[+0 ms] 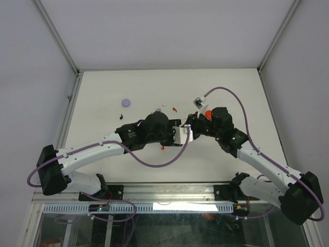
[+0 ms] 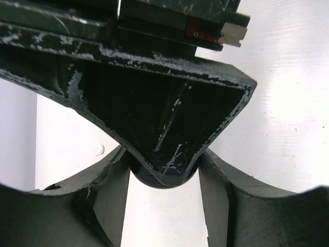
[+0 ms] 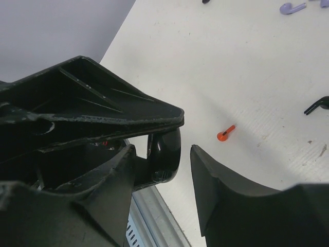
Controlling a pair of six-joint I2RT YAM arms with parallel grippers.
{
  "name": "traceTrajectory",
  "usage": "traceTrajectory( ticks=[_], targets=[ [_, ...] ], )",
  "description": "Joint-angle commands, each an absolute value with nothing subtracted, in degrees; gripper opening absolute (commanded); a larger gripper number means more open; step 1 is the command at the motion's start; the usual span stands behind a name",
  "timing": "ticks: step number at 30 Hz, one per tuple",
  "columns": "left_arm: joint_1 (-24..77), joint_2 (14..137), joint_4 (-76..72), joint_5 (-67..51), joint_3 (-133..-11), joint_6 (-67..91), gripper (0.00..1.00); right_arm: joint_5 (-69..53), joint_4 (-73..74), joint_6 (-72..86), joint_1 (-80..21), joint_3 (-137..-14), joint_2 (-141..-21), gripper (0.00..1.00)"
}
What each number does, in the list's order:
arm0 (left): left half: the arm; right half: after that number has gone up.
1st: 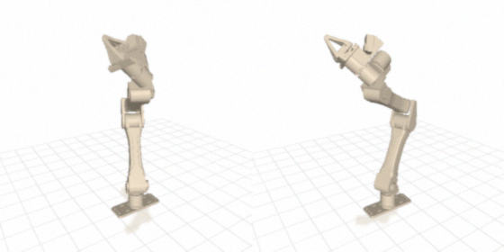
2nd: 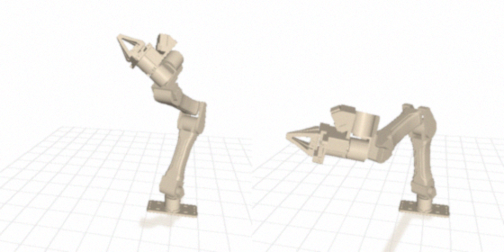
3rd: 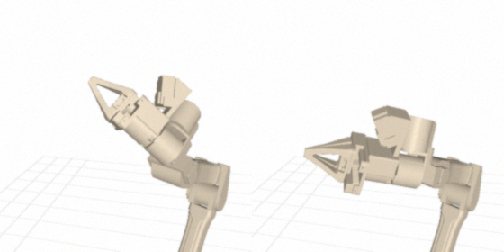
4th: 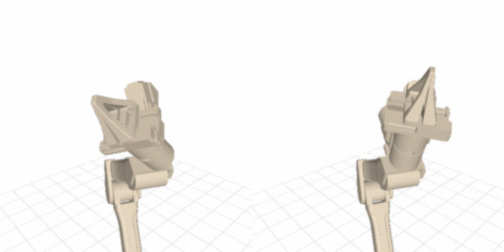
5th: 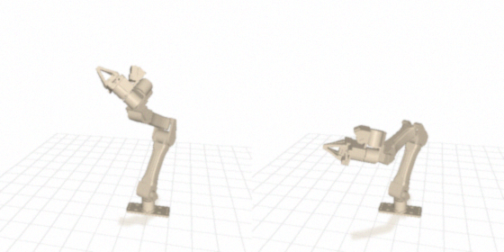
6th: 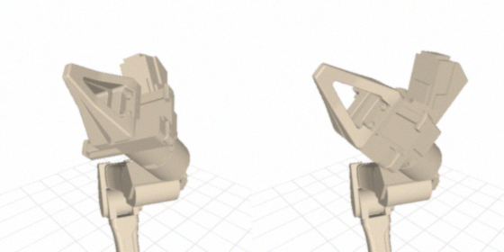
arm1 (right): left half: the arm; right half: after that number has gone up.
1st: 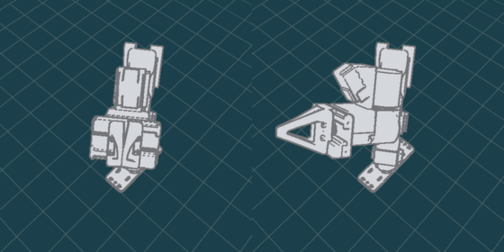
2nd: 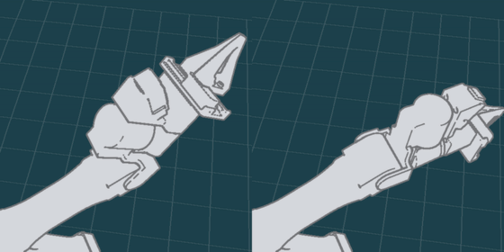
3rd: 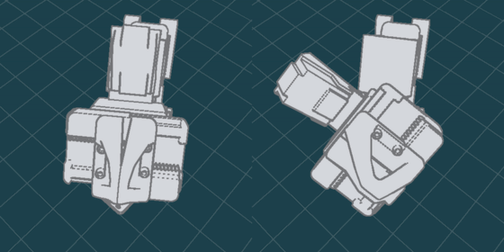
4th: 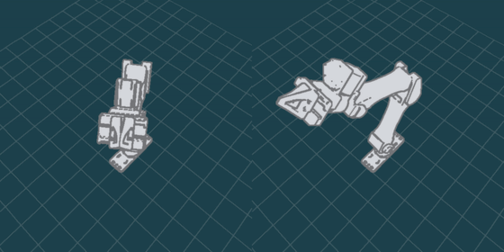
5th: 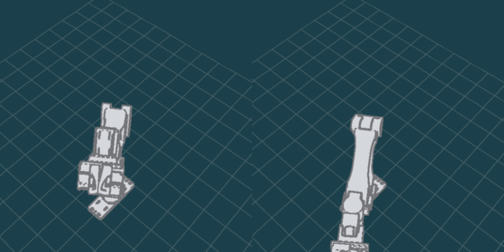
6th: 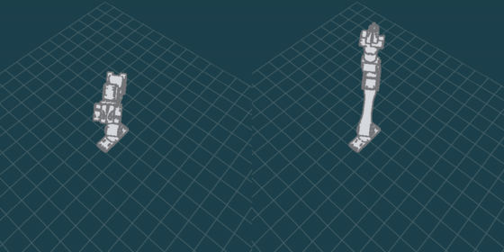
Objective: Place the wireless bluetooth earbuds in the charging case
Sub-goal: Pick up the charging case at the center of the board.
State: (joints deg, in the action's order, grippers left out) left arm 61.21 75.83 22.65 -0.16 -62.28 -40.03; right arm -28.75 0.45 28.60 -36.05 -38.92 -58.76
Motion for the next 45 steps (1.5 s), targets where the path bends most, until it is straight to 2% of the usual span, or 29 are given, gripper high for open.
traceTrajectory(
  ticks=[1,6,13,20,26,31,34,40,45],
  targets=[
    [62.1,75.6,19.8,0.0,-63.5,-41.7,0.48,-27.7,-0.2,26.4,-36.4,-41.9,-56.3,0.48],
    [62.1,75.9,19.9,0.1,-63.7,-41.8,0.48,-28.6,0.0,26.2,-36.4,-42.0,-56.5,0.42],
    [62.1,75.5,20.1,0.9,-63.2,-41.6,0.49,-28.6,1.4,24.9,-36.4,-41.9,-55.4,0.26],
    [61.9,74.0,20.0,3.6,-62.5,-36.4,0.68,-28.8,-0.1,24.5,-36.4,-40.0,-52.2,0.1],
    [58.7,68.1,15.1,-2.5,-58.5,-27.6,0.74,-28.0,-7.0,26.3,-36.4,-36.7,-48.6,0.09],
    [48.9,59.8,3.8,-19.8,-51.7,-14.5,0.77,-26.3,-12.9,28.5,-36.4,-33.5,-46.1,0.07],
    [46.0,56.9,-3.0,-25.5,-48.0,-7.3,0.79,-25.3,-16.7,29.7,-36.4,-31.6,-44.8,0.06],
    [41.3,56.7,-16.4,-33.1,-43.4,10.0,0.76,-25.2,-24.3,31.5,-36.4,-28.7,-43.2,0.06],
    [37.9,58.4,-31.1,-38.6,-39.6,26.5,0.7,-24.3,-31.3,33.1,-36.4,-25.8,-41.6,0.06]
  ],
)
